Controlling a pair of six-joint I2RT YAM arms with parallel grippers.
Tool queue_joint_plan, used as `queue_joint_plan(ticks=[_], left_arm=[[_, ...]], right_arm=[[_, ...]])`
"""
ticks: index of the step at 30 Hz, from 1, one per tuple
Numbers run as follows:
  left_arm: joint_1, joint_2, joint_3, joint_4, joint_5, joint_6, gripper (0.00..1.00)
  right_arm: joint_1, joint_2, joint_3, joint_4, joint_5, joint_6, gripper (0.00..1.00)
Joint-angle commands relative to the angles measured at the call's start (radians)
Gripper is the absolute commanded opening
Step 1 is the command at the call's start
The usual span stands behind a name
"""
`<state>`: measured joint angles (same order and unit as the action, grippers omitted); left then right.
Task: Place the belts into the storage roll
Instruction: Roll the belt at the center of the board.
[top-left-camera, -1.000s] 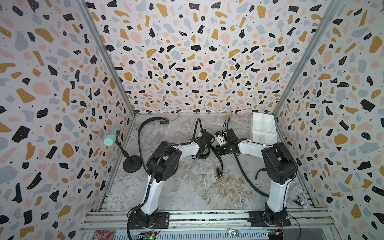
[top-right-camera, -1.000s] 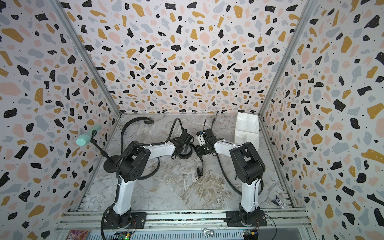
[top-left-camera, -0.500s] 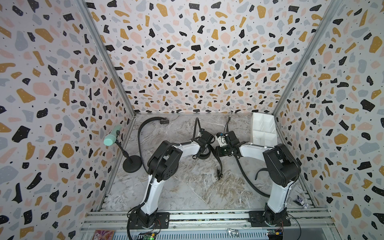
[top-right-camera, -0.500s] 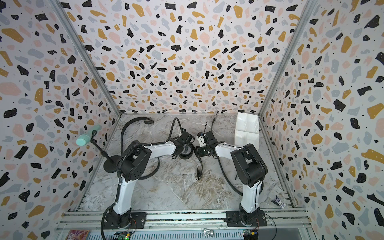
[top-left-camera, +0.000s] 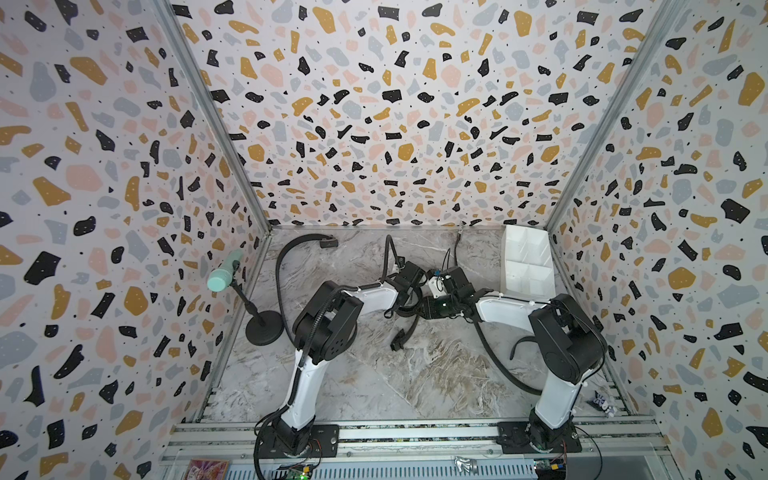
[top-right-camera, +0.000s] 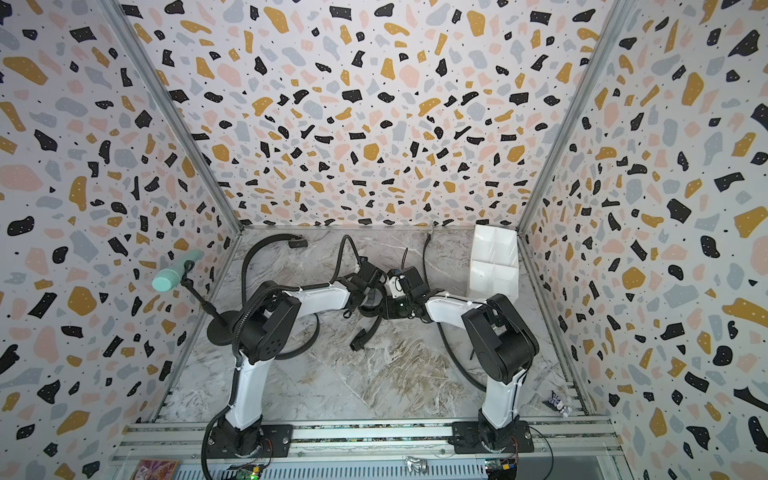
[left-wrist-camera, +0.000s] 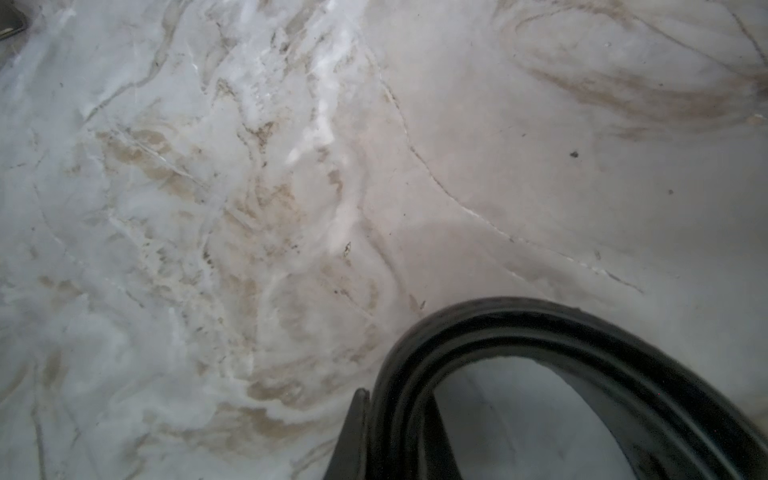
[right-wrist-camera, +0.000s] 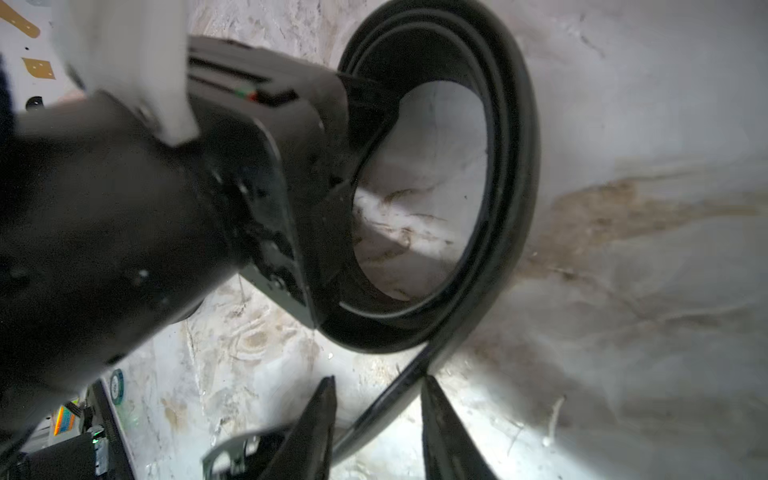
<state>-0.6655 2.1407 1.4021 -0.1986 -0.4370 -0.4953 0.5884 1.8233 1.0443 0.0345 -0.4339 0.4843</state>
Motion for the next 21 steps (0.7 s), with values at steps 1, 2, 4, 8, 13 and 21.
queue_joint_plan(ticks=[1, 2, 4, 8, 13, 21], left_arm=[[0.006, 0.092, -0.068, -0.095, 0.123, -0.032, 0.00], [0.006, 0.092, -0.068, -0.093, 0.124, -0.032, 0.00], [0.006, 0.089, -0.072, -0.090, 0.126, -0.031, 0.00], [0.006, 0.085, -0.080, -0.084, 0.127, -0.028, 0.00], [0.006, 0.086, -0.078, -0.083, 0.130, -0.024, 0.00], [0.006, 0.085, -0.080, -0.078, 0.132, -0.024, 0.00]], right_arm=[[-0.004, 0.034, 0.077, -0.015, 0.003, 0.011, 0.43], [-0.011, 0.048, 0.094, -0.035, 0.020, 0.007, 0.46], [-0.020, 0.064, 0.114, -0.057, 0.056, 0.005, 0.49], [-0.046, 0.101, 0.147, -0.062, 0.069, 0.002, 0.50], [-0.056, 0.144, 0.216, -0.127, 0.087, -0.007, 0.52], [-0.056, 0.213, 0.281, -0.165, 0.116, -0.004, 0.53]])
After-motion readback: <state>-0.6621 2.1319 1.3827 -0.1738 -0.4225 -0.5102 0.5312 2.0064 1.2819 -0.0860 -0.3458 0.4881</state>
